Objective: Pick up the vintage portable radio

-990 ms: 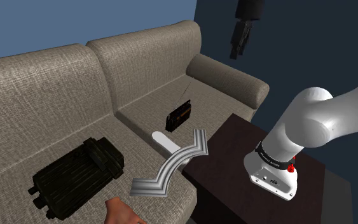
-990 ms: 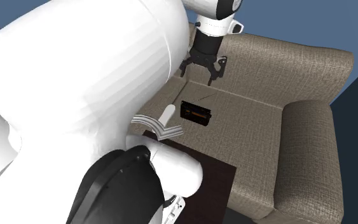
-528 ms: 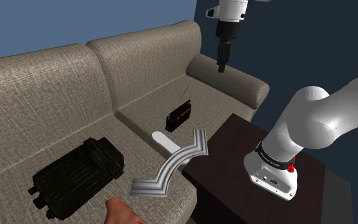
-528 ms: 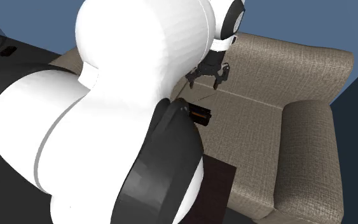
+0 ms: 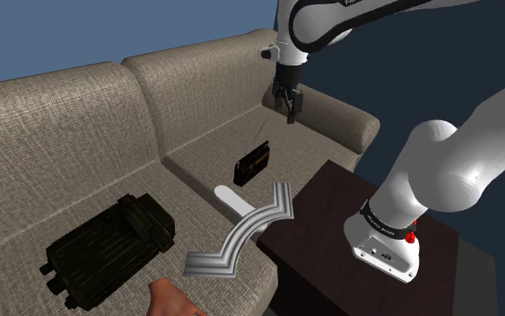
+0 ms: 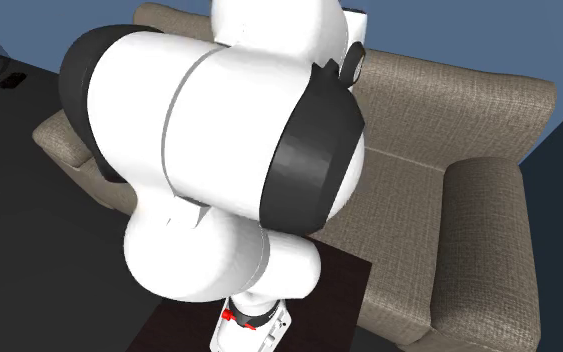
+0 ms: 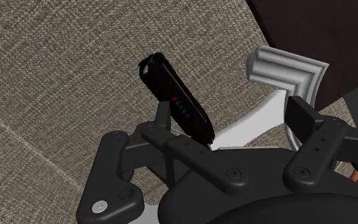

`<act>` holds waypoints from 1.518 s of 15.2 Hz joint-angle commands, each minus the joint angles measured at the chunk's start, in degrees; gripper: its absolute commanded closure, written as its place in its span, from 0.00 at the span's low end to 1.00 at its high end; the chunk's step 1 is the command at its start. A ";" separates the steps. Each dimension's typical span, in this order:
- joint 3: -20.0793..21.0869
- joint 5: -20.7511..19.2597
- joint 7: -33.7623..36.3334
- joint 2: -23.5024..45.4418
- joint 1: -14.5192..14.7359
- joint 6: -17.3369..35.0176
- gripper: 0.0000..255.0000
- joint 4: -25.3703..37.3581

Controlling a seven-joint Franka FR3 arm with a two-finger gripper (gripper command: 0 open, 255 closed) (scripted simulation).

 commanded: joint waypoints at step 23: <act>0.15 0.83 -28.00 23.61 6.39 25.78 1.00 0.54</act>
